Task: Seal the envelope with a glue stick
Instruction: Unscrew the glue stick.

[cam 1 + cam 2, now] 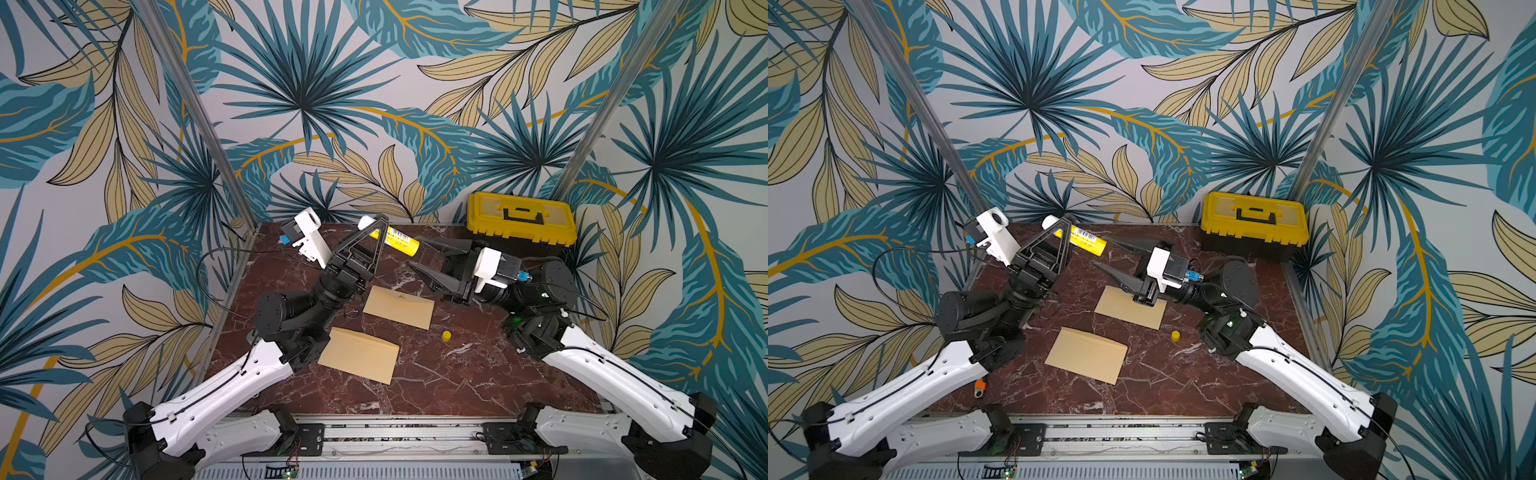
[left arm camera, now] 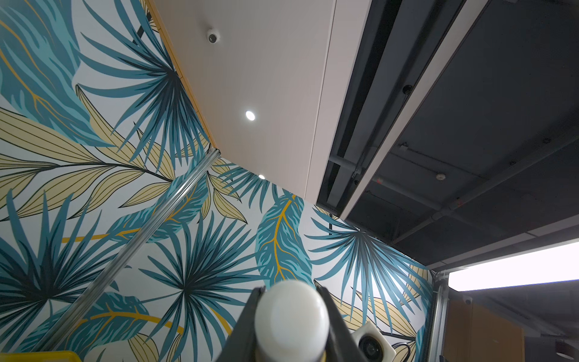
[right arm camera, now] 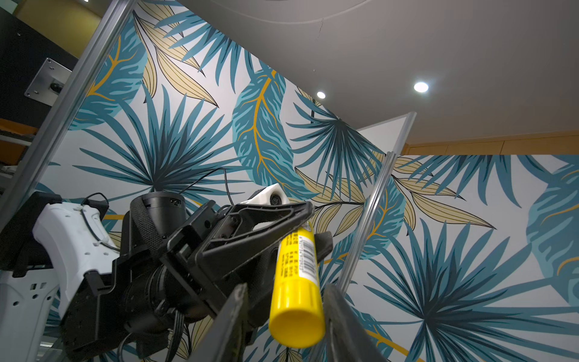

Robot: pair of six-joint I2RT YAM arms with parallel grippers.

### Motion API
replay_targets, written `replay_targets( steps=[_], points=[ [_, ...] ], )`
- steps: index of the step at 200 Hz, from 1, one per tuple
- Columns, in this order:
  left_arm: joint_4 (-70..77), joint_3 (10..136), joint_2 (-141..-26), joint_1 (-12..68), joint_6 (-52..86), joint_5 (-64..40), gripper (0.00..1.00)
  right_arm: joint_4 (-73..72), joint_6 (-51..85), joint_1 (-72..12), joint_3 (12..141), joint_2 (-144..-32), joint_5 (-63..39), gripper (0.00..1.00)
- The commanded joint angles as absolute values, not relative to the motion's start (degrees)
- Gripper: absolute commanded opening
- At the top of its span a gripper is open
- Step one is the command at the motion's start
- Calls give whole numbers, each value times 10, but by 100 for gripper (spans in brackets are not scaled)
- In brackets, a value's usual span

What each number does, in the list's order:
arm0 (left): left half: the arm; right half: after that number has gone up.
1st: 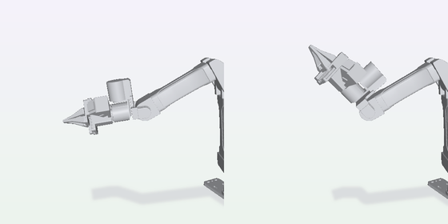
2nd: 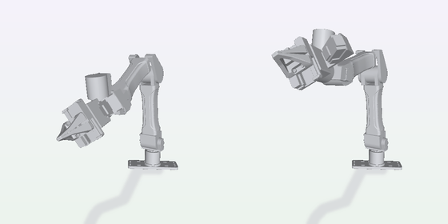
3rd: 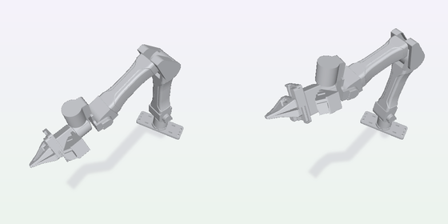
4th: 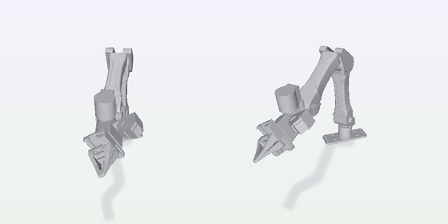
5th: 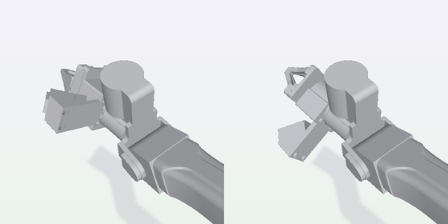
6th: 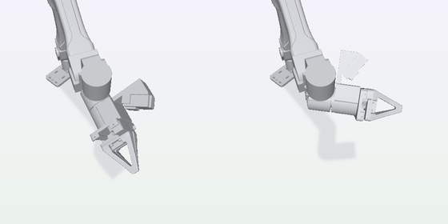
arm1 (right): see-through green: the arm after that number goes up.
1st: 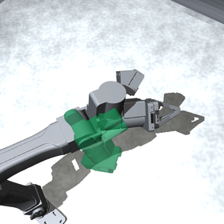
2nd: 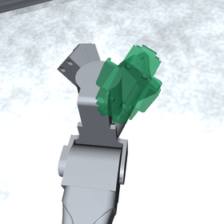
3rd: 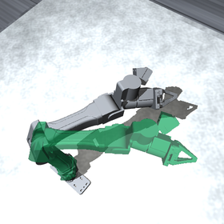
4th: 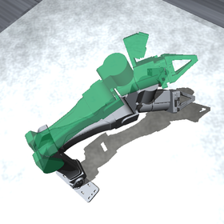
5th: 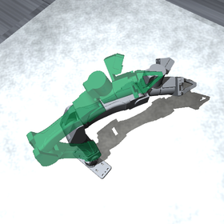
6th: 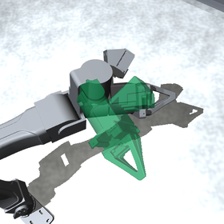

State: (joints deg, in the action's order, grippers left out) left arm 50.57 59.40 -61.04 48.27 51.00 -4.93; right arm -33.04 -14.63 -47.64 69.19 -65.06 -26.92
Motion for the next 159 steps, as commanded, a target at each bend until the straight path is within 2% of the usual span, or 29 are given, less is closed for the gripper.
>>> replay_targets(
  steps=[1,19,37,58,72,112,129,159],
  points=[
    [528,599,-612,479,514,-47,3,-317,-153,-481,704,-653,-261,33],
    [533,597,-612,478,516,-49,3,-303,-156,-481,706,-653,-259,31],
    [537,599,-614,478,518,-53,3,-290,-158,-481,709,-656,-252,37],
    [540,599,-617,478,520,-54,2,-291,-156,-481,711,-658,-245,37],
    [543,599,-617,478,522,-55,2,-294,-153,-482,711,-657,-243,30],
    [541,598,-620,477,524,-57,1,-295,-145,-482,715,-656,-251,30],
    [543,597,-622,477,518,-64,1,-288,-138,-482,719,-656,-250,15],
    [534,600,-619,475,466,-107,1,-277,-81,-482,714,-649,-229,17]
  ],
)
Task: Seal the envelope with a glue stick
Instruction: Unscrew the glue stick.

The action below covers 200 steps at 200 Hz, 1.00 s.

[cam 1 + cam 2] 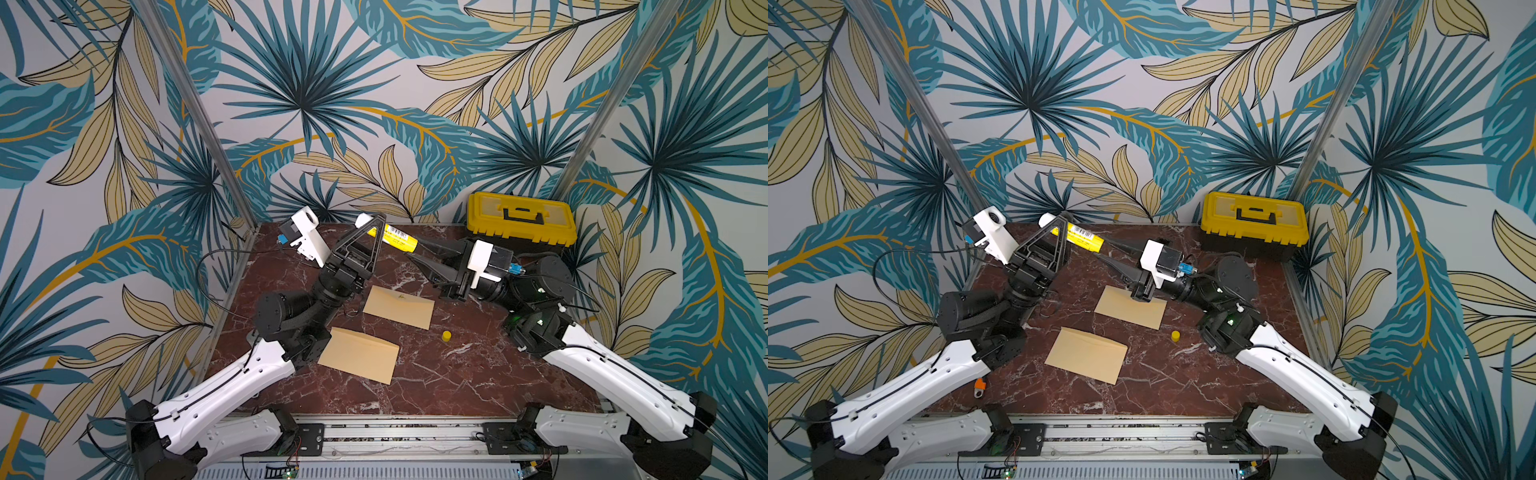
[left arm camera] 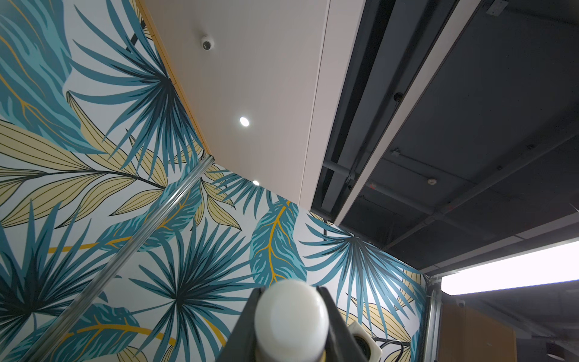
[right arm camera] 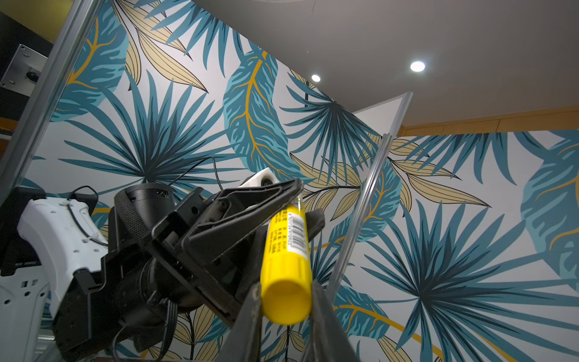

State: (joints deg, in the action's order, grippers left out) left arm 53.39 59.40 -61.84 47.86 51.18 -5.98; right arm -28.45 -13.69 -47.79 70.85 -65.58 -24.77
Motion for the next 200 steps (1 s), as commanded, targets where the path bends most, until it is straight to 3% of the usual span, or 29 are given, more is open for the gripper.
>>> replay_targets(
  steps=[1,50,79,147,200],
  points=[
    [533,600,-618,474,463,-108,1,-277,-78,-482,712,-649,-228,17],
    [511,622,-610,458,378,-261,1,-304,77,-482,688,-635,-254,17],
    [504,640,-611,447,355,-346,1,-329,179,-481,684,-638,-271,11],
    [536,710,-639,424,408,-560,1,-359,389,-481,709,-659,-370,11],
    [601,736,-660,422,478,-664,1,-433,541,-481,725,-693,-443,11]
  ],
)
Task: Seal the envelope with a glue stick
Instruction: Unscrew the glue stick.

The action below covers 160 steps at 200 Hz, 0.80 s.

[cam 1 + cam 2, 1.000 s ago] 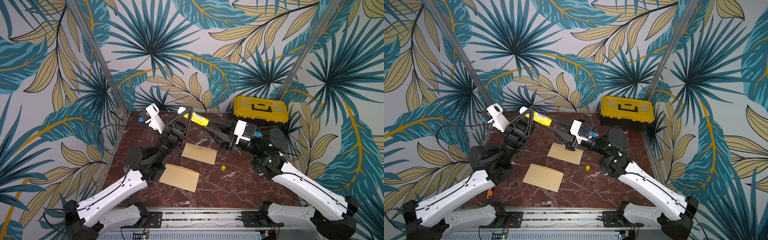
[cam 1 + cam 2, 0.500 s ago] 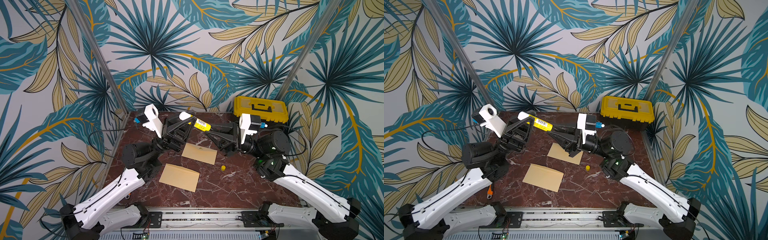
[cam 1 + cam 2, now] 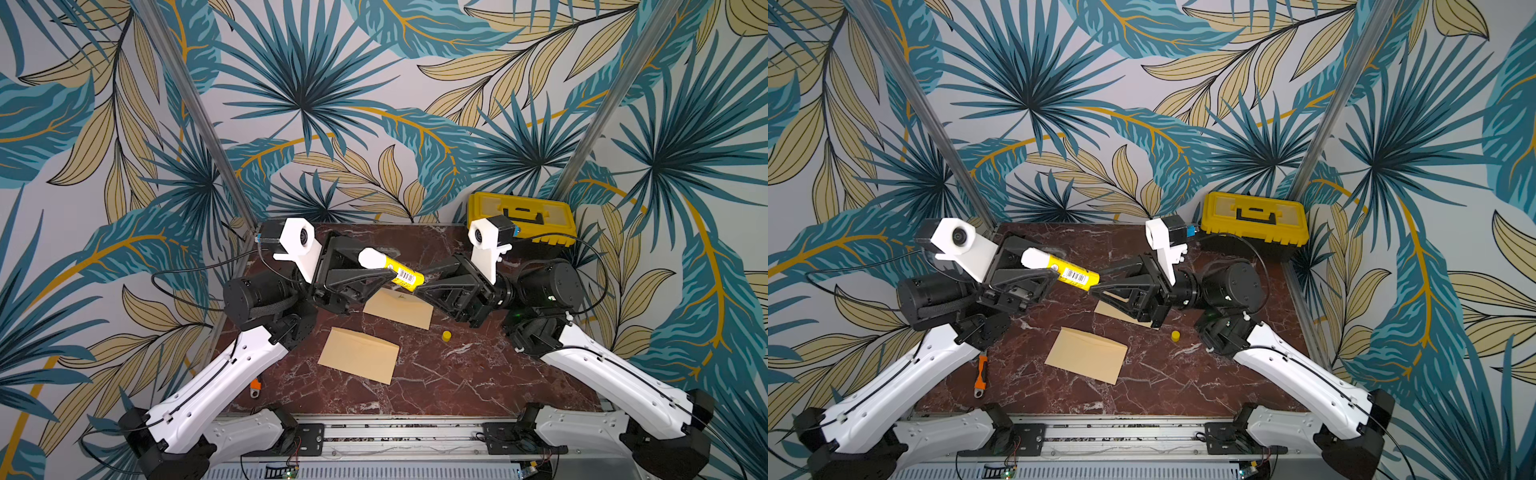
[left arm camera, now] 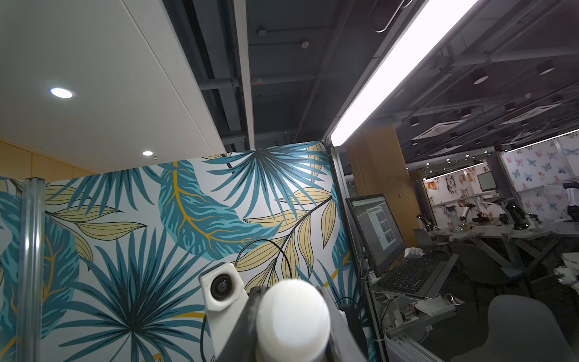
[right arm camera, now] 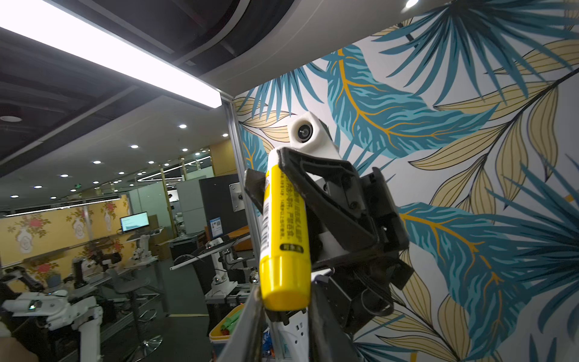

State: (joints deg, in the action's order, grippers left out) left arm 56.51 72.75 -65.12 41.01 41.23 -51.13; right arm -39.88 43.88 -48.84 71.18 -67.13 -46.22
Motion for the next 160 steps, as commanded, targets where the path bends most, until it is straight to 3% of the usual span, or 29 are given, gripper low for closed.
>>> replay_targets(
  steps=[1,51,80,92,106,132,160],
  points=[
    [603,736,-661,422,479,-665,1,-433,541,-481,725,-693,-443,11],
    [628,725,-669,416,497,-647,2,-420,511,-481,721,-685,-419,13],
    [545,700,-640,413,426,-581,3,-342,421,-481,718,-655,-386,31],
    [514,687,-626,413,399,-540,3,-303,365,-481,720,-639,-366,45],
    [495,669,-612,414,383,-489,3,-267,307,-481,717,-620,-332,55],
    [504,635,-598,413,393,-387,2,-253,232,-482,713,-608,-289,61],
    [596,577,-602,414,459,-256,1,-333,196,-485,700,-633,-299,65]
  ],
)
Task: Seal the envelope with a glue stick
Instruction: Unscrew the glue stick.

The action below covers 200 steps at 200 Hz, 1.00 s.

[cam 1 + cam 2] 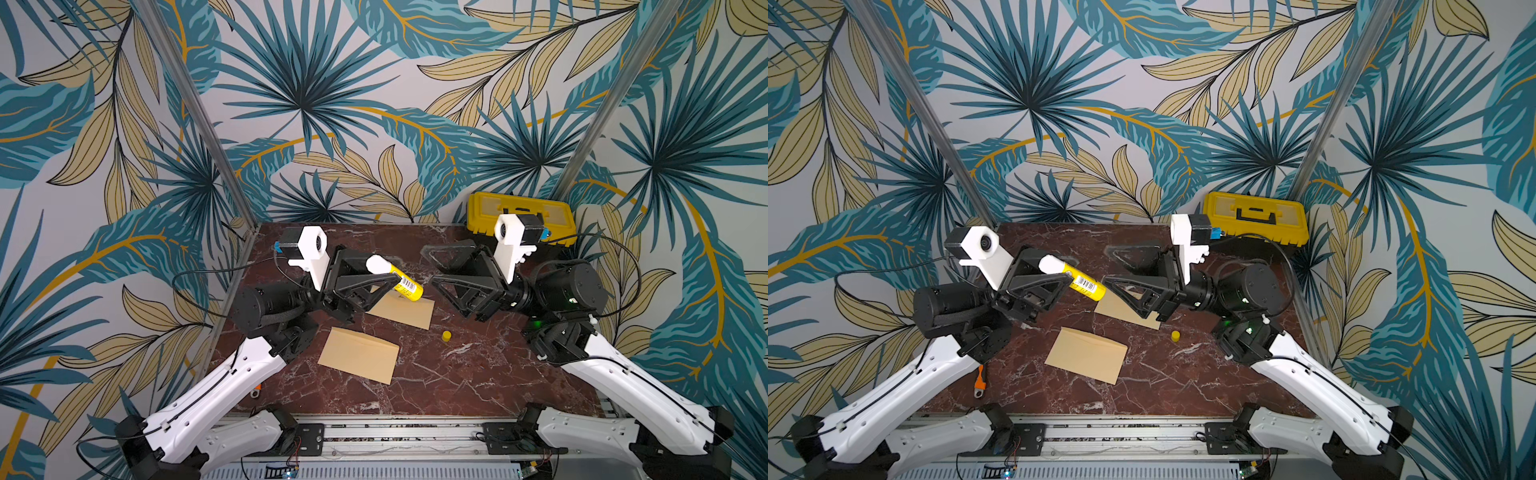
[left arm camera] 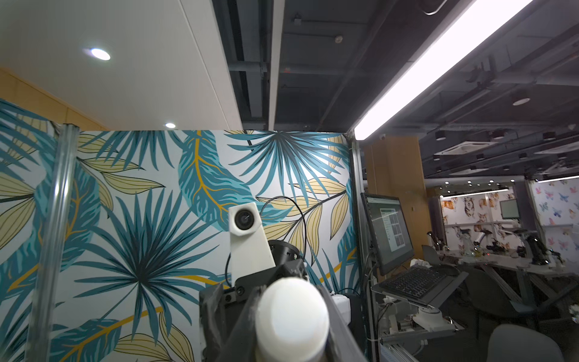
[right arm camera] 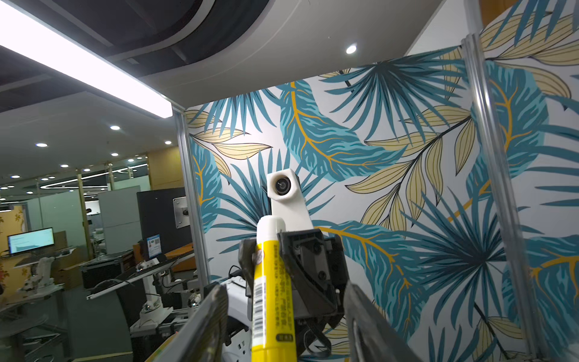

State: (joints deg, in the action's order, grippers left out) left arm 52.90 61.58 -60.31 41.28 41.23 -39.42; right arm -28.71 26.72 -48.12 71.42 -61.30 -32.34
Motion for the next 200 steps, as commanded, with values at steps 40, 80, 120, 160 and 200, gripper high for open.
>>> replay_targets(
  steps=[40,80,120,160,200],
  points=[
    [768,532,-655,413,561,-148,0,-415,133,-494,701,-686,-293,73],
    [811,553,-683,414,595,-142,0,-424,101,-495,710,-715,-267,74],
    [804,559,-682,413,590,-150,0,-411,115,-495,722,-728,-234,64],
    [811,560,-697,413,598,-154,0,-385,133,-495,746,-741,-231,50],
    [807,560,-700,413,594,-160,0,-329,144,-496,783,-753,-248,40]
  ],
)
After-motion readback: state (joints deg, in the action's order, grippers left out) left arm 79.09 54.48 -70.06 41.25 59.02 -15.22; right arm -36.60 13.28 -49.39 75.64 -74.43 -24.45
